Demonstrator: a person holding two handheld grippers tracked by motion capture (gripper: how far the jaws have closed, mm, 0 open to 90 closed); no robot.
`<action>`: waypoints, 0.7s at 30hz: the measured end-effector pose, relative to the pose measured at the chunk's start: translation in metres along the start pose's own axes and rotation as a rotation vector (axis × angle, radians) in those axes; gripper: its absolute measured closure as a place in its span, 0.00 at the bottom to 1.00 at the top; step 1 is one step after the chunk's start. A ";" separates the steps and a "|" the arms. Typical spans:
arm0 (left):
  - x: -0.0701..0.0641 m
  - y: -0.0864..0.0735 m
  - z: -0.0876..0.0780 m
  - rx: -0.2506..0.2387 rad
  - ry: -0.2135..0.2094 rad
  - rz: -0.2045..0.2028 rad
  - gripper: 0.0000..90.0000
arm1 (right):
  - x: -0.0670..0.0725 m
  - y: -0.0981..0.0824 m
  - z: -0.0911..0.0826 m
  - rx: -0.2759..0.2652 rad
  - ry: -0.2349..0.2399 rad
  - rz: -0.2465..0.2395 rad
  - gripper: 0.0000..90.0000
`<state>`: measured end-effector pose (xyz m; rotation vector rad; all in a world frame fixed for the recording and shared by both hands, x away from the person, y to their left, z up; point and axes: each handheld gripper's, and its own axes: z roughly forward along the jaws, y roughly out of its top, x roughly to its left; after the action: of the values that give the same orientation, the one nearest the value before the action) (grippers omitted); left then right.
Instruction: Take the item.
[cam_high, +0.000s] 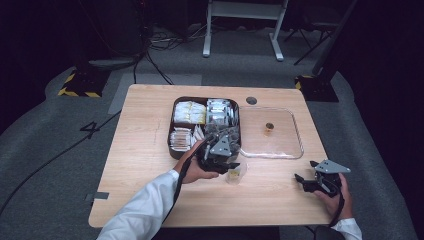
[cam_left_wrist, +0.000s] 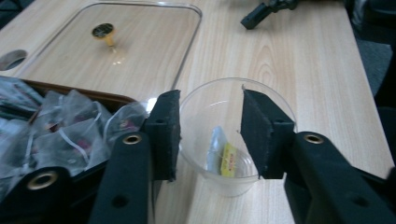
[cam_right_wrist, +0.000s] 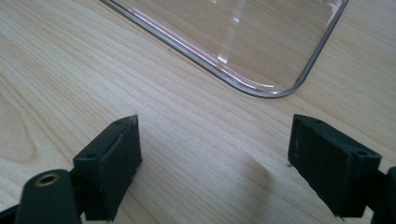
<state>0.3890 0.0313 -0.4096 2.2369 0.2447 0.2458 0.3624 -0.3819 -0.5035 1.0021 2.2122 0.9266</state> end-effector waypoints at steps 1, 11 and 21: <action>0.000 0.000 -0.001 0.002 0.018 0.011 0.58 | 0.000 0.000 0.000 0.000 0.000 0.000 0.19; 0.002 -0.002 -0.015 0.022 0.071 0.004 0.35 | 0.000 0.000 0.000 0.001 0.001 0.001 0.19; 0.005 -0.009 -0.040 0.033 0.132 -0.015 0.28 | 0.000 0.000 0.000 0.002 0.002 0.002 0.19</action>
<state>0.3827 0.0677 -0.3913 2.2531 0.3384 0.3841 0.3627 -0.3822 -0.5035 1.0046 2.2144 0.9273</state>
